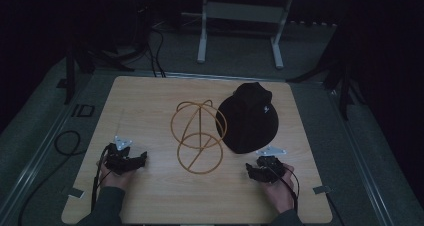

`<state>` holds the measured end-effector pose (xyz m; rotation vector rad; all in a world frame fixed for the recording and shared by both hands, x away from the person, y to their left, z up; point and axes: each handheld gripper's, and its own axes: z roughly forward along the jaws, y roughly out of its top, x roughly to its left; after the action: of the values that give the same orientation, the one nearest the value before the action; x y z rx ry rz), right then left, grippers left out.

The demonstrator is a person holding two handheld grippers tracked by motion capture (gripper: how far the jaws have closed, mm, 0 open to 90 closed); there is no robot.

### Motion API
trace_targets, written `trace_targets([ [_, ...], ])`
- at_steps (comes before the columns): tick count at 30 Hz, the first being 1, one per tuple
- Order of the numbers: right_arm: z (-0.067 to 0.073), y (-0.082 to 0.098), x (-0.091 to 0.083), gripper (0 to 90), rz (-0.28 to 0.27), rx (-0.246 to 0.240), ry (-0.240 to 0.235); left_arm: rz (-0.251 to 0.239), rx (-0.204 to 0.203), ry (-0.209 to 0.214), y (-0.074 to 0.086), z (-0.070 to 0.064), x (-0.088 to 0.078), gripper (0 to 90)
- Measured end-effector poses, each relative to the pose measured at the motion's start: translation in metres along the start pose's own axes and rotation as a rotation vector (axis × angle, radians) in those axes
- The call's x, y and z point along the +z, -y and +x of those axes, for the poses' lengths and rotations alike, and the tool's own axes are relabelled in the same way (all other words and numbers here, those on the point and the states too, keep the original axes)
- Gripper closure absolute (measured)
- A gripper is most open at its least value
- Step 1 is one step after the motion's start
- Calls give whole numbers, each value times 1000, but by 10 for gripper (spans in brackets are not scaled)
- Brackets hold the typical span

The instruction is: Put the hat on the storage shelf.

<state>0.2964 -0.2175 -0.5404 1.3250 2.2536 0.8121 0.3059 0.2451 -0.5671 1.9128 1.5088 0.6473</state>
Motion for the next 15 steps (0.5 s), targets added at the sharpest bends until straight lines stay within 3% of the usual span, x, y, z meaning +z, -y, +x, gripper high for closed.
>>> trace_targets([
  [15,-12,-48,-12,468,22,-31,10,2,4,0,0,0,0,202],
])
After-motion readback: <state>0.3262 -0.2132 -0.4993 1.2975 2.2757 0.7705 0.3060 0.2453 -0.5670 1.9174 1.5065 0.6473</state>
